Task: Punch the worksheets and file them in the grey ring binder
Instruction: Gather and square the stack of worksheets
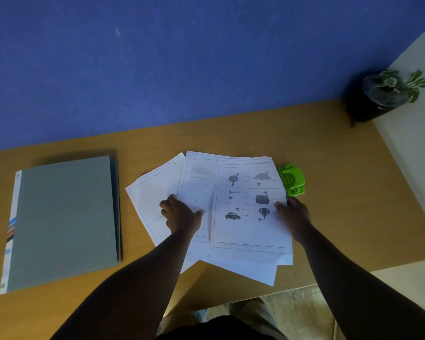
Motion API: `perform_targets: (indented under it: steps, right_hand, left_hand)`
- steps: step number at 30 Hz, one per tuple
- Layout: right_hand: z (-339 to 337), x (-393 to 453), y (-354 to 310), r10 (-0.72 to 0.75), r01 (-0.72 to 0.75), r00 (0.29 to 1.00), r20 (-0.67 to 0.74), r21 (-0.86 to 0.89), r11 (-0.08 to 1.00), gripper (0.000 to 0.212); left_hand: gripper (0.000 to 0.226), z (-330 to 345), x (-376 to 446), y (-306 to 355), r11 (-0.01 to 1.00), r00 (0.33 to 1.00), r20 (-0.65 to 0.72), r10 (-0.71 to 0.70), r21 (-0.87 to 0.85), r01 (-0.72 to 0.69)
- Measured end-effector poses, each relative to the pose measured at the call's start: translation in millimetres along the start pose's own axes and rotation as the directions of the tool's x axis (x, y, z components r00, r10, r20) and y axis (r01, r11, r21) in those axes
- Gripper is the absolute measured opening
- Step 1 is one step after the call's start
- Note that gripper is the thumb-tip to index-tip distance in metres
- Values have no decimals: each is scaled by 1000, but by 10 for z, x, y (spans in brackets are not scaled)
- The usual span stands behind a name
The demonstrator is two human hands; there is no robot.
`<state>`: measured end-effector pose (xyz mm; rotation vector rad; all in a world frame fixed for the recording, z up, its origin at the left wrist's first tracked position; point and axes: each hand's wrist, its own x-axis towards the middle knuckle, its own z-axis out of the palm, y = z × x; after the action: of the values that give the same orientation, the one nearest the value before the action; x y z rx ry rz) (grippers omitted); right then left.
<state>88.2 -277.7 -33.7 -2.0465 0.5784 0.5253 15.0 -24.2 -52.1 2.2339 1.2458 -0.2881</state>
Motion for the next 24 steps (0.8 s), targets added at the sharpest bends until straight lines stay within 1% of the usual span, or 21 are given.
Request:
perform_targets:
  steps: [3,11,13,16,19,22,24]
  right_hand:
    - [19,-1,-10,-10,10,1000,-2,-13,1000,12]
    - [47,12,30,0,0,1000,15,-27,1000,21]
    - [54,14,42,9,-8,1000,17,-35,999,21]
    - [64,5,63,23,-21,999,27,-54,998,19]
    - [65,-20,72,32,-30,999,41,-52,998,20]
    - [67,-30,95,51,-48,997,56,-54,997,20]
    - [71,-41,96,70,-67,996,57,-45,997,19]
  left_hand:
    - [91,-2,31,14,999,1000,6,-3,-35,3]
    - [92,4,103,45,991,995,10,-97,95,96]
    - [91,0,97,58,987,995,7,-104,123,103]
    - [90,-14,67,67,988,995,-2,-103,120,102]
    - [81,-40,54,52,995,996,-14,-87,40,87]
    - [59,-82,63,3,992,999,25,-35,-117,38]
    - [45,-123,69,-39,976,999,24,38,-216,-32]
